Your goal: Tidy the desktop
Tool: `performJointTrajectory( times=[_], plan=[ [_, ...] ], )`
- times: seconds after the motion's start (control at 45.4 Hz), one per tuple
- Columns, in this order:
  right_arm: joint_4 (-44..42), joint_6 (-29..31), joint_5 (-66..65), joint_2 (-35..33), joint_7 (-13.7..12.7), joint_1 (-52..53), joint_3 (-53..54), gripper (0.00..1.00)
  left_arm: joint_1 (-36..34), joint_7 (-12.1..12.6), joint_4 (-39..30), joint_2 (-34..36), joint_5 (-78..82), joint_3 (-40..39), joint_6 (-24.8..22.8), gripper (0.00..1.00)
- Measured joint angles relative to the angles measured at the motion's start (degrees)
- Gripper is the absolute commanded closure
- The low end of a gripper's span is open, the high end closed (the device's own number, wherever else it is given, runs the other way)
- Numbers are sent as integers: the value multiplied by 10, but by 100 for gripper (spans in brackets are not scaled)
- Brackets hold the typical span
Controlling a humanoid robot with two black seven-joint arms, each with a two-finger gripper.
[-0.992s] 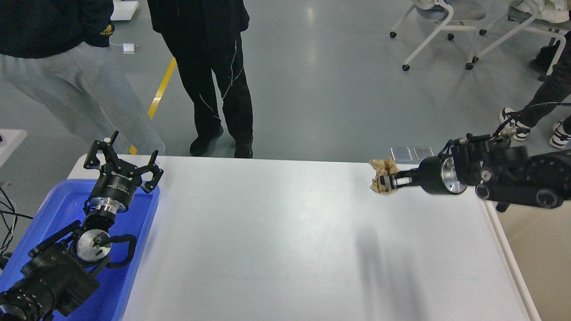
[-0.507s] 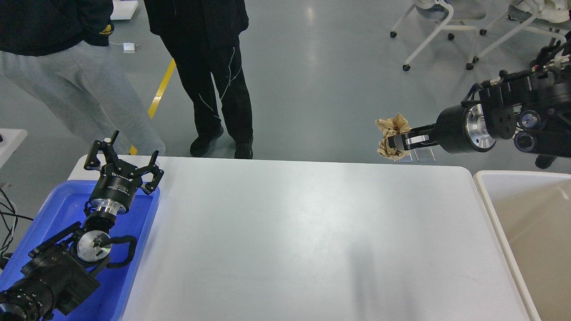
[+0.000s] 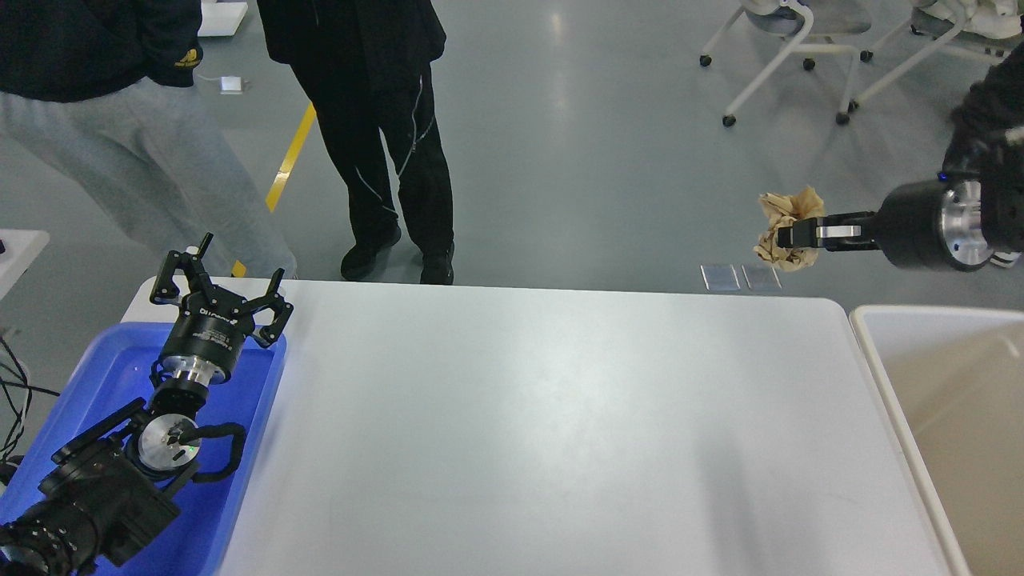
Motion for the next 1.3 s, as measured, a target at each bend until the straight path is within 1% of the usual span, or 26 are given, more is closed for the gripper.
performJointTrajectory(
  times=[0.176,0.242,0.265,0.309,0.485,0.617,0.749,0.882,1.036,1.168,1.301],
  plan=[
    [-15,-1,1,-100,0,-55,48,100,0,0,0,0,0,0,0,0],
    [-26,-1,1,-139,1,-88,77,100,0,0,0,0,0,0,0,0],
    [-36,-2,4,-167,1,-120,102,100,0,0,0,0,0,0,0,0],
    [-39,-2,7,-172,1,-130,111,100,0,0,0,0,0,0,0,0],
    [-99,-3,70,-227,5,-271,212,100,0,0,0,0,0,0,0,0],
    [-142,-4,123,-239,7,-359,270,100,0,0,0,0,0,0,0,0],
    [-177,-7,184,-238,9,-433,311,100,0,0,0,0,0,0,0,0],
    [-219,-16,255,-214,17,-504,344,100,0,0,0,0,0,0,0,0],
    [-279,-23,327,-169,26,-592,399,100,0,0,0,0,0,0,0,0],
    [-338,-25,355,-121,29,-663,459,100,1,0,0,0,0,0,0,0],
    [-417,-22,371,-65,32,-725,517,100,1,0,0,0,0,0,0,0]
  ],
)
